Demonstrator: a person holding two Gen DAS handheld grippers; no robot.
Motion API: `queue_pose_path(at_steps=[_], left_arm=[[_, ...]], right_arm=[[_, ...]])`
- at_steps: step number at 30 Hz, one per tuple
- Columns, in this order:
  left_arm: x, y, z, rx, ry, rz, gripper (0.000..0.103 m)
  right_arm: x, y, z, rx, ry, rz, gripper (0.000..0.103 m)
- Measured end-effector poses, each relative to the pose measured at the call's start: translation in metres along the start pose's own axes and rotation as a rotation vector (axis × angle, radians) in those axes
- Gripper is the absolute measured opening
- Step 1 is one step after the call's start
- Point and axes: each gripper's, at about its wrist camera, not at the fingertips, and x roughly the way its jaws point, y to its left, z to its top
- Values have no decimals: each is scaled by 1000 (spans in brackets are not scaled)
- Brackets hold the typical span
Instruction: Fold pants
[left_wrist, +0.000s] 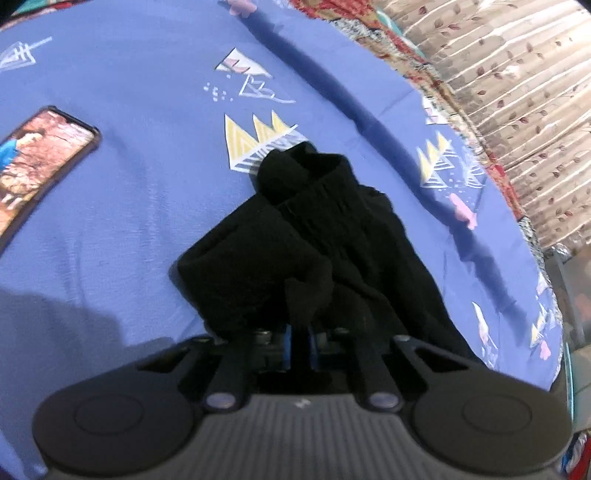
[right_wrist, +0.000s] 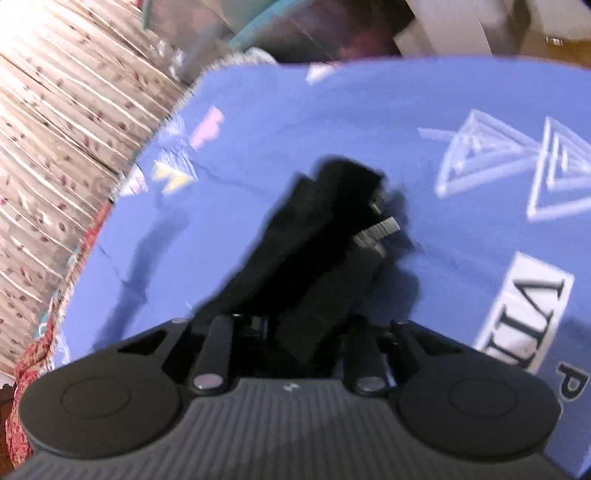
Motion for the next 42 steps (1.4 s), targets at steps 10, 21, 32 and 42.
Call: queue_pose_path(at_steps=[10,21,32,42], left_arm=[[-99,20,-15,-30,-36,-109,6],[-127,43,-28,-26,-27,-56,6],[-140,38,-31,-16,-48,-100,6],[-141,34,-32,-14,-45,-85,6]], right_arm=[[-112,20,40,-105,-263,58,19],[-93,24,29,-149,-151,-28,32],[-142,-30,13,-159,-232,-168,48],[-61,-70,-21,87,14,-94,51]])
